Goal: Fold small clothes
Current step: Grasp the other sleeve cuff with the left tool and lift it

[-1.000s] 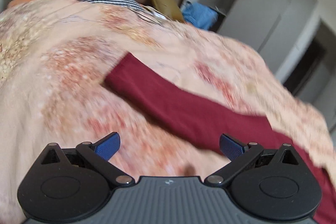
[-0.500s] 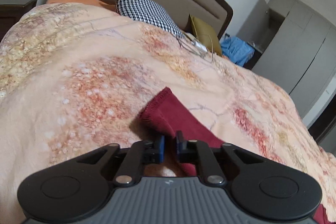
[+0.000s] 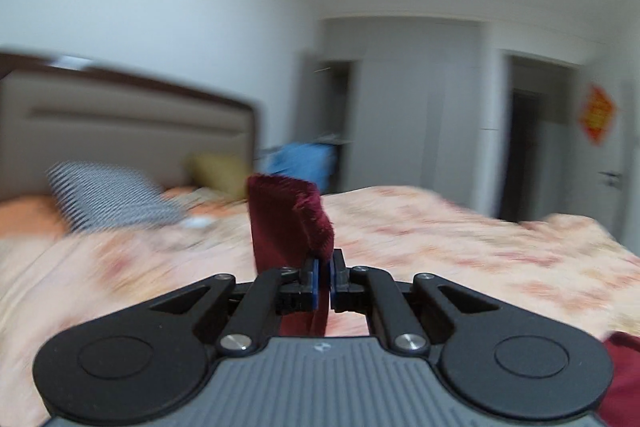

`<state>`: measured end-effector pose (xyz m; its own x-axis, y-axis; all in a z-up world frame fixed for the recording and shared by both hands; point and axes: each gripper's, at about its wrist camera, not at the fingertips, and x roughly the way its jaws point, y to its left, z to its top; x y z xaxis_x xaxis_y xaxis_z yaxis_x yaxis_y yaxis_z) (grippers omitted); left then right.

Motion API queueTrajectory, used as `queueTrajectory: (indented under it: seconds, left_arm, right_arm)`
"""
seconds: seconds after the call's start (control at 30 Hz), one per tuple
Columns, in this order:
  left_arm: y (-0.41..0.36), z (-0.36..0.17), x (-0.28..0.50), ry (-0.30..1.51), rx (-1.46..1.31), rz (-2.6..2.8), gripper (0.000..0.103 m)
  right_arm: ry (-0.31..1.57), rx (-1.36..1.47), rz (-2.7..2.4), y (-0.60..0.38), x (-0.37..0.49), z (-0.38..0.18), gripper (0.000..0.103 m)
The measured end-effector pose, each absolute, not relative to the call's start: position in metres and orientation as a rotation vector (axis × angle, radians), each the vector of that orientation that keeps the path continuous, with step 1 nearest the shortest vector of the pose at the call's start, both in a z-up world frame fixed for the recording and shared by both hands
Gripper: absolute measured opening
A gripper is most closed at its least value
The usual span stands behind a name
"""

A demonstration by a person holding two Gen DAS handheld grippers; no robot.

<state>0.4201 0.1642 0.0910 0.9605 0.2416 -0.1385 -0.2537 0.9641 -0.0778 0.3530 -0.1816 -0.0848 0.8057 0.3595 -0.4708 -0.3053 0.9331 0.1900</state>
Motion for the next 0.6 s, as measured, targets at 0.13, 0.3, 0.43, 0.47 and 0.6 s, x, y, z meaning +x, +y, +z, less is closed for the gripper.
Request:
queueTrajectory:
  seconds: [0.13,0.3,0.43,0.47,0.6]
  left_arm:
    - [0.076,0.113,0.434,0.112,0.05,0.049,0.005]
    - [-0.031,0.105,0.453,0.155,0.136,-0.164,0.005]
    - [-0.09,0.074,0.476,0.268,0.101,-0.283,0.005]
    - [-0.101,0.063,0.482,0.304,0.081,-0.304,0.005]
    - [-0.11,0.016,0.498,0.445,-0.029,-0.385,0.005]
  right_arm:
    - [0.518,0.134,0.366,-0.185,0.353,-0.084,0.103]
    - [0.511,0.163,0.374,-0.188,0.352,-0.084,0.103]
    - [0.507,0.176,0.378,-0.19,0.351,-0.085,0.103]
    - [0.506,0.177,0.378,-0.191,0.352,-0.085,0.103]
    - [0.502,0.185,0.383,-0.192,0.351,-0.086,0.103]
